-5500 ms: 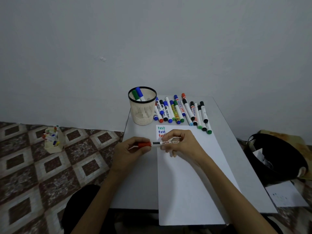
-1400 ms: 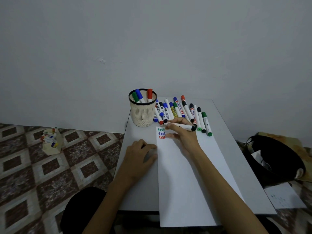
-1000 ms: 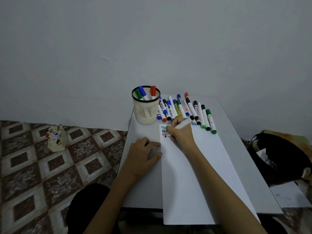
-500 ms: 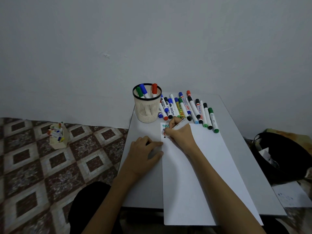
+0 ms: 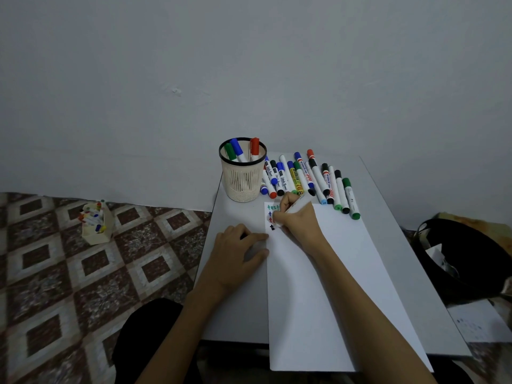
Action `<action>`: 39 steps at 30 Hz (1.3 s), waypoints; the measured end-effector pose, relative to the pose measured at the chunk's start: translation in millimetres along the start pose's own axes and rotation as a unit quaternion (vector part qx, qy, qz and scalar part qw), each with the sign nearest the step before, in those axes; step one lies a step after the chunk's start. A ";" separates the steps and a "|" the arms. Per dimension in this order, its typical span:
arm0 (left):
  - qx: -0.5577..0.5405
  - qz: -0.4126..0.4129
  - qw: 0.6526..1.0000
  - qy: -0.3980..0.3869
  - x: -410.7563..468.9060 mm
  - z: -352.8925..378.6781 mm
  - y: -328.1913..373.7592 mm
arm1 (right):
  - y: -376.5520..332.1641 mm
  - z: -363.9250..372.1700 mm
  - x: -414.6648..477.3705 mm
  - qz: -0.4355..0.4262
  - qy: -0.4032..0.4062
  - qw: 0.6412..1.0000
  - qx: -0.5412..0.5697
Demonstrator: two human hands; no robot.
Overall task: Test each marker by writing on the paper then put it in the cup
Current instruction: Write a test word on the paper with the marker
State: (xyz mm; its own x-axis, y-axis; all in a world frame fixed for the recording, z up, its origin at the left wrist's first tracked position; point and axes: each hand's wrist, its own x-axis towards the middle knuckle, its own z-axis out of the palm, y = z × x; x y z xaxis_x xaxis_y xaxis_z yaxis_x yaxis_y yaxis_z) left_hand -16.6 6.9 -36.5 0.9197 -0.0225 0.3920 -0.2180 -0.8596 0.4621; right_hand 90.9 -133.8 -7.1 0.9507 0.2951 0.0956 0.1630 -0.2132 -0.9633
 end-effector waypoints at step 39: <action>-0.005 -0.006 1.000 -0.005 0.0 -0.1 0.1 | 0.1 1.4 -1.2 0.016 0.039 0.999 0.007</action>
State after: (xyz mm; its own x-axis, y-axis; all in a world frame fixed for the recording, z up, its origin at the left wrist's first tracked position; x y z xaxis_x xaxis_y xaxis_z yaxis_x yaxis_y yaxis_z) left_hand -16.7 6.9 -36.4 0.9254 -0.0179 0.3786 -0.2107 -0.8546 0.4747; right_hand 89.5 -132.8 -7.7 0.9730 0.2153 0.0827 0.1287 -0.2092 -0.9694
